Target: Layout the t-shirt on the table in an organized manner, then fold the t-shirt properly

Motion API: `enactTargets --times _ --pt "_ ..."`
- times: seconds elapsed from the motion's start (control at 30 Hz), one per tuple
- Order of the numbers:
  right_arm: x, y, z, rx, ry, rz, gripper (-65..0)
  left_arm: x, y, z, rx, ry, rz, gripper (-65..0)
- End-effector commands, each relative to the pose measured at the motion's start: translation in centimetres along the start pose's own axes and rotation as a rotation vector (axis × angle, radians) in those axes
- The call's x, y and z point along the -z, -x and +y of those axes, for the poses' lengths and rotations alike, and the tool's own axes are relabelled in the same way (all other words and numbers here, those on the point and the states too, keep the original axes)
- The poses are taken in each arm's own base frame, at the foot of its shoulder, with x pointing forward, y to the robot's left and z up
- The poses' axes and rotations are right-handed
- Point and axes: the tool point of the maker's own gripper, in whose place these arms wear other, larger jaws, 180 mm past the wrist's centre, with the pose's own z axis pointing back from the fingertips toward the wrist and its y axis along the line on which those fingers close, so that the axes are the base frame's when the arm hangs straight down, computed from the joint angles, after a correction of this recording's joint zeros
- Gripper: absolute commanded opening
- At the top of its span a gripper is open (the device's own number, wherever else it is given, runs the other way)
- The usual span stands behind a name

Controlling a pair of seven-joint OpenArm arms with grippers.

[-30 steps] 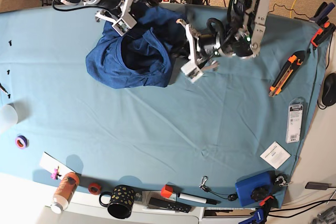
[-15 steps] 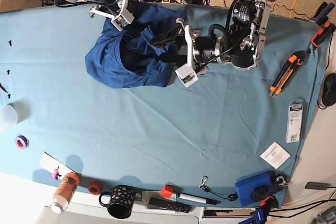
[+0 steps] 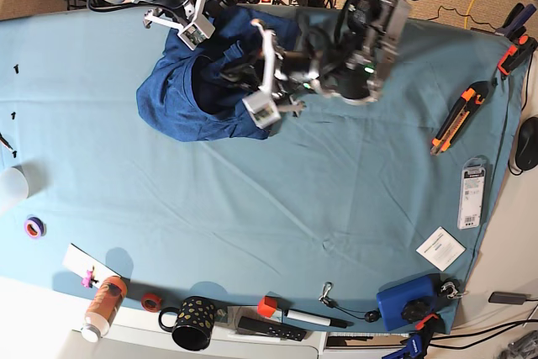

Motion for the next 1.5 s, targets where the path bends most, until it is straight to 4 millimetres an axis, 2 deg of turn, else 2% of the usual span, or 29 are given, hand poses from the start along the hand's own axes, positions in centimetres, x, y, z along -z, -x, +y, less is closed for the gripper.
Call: enactTargets --times 0.0,0.1,0.2,0.43,0.53,0.63,0.83,1.0,1.07,1.17,1.27,1.47 --pt "-0.3 -0.6 0.3 -0.006 -0.006 -0.031 -48.5 0.3 -1.7 -0.4 0.032 0.002 -0.044 -60.6" --pt "-0.3 -0.6 0.3 -0.006 -0.006 -0.031 -48.5 1.5 -0.6 -0.2 0.070 -0.065 0.025 -61.2" --pt "-0.3 -0.6 0.3 -0.006 -0.006 -0.031 -48.5 1.8 0.5 0.9 0.110 -0.152 0.103 -65.0" --pt "-0.3 -0.6 0.3 -0.006 -0.006 -0.031 -48.5 -0.5 1.6 6.0 0.170 -0.368 0.259 -65.0" --pt "-0.3 -0.6 0.3 -0.006 -0.006 -0.030 -48.5 -1.6 1.2 7.9 0.191 -0.450 0.286 -65.0" --pt "-0.3 -0.6 0.3 -0.006 -0.006 -0.031 -48.5 -2.1 0.5 8.8 0.194 -0.483 0.277 -65.0" --pt "-0.4 -1.3 0.3 -0.006 -0.006 -0.070 -47.7 -2.1 -0.1 8.8 0.196 -0.480 0.260 -65.0" --pt "-0.4 -2.5 -0.1 -0.014 0.006 -0.116 -38.9 -1.9 -0.1 8.6 0.185 -0.464 0.251 -65.0" --pt "-0.4 -3.0 -1.0 -0.031 0.045 -0.123 -38.9 -1.8 -0.2 8.4 0.177 -0.452 0.245 -65.0" --pt "-0.7 -4.0 -3.5 -0.051 0.168 -0.133 -38.7 -1.7 -0.2 8.2 0.171 -0.441 0.238 -65.0" --pt "-1.1 -4.9 -5.4 -0.048 0.254 -0.144 -31.8 -1.6 -0.3 8.1 0.169 -0.437 0.236 -65.0" --pt "-1.3 -4.9 -6.2 -0.055 0.299 -0.134 -30.5 -1.6 -0.4 8.1 0.171 -0.437 0.229 -65.0"
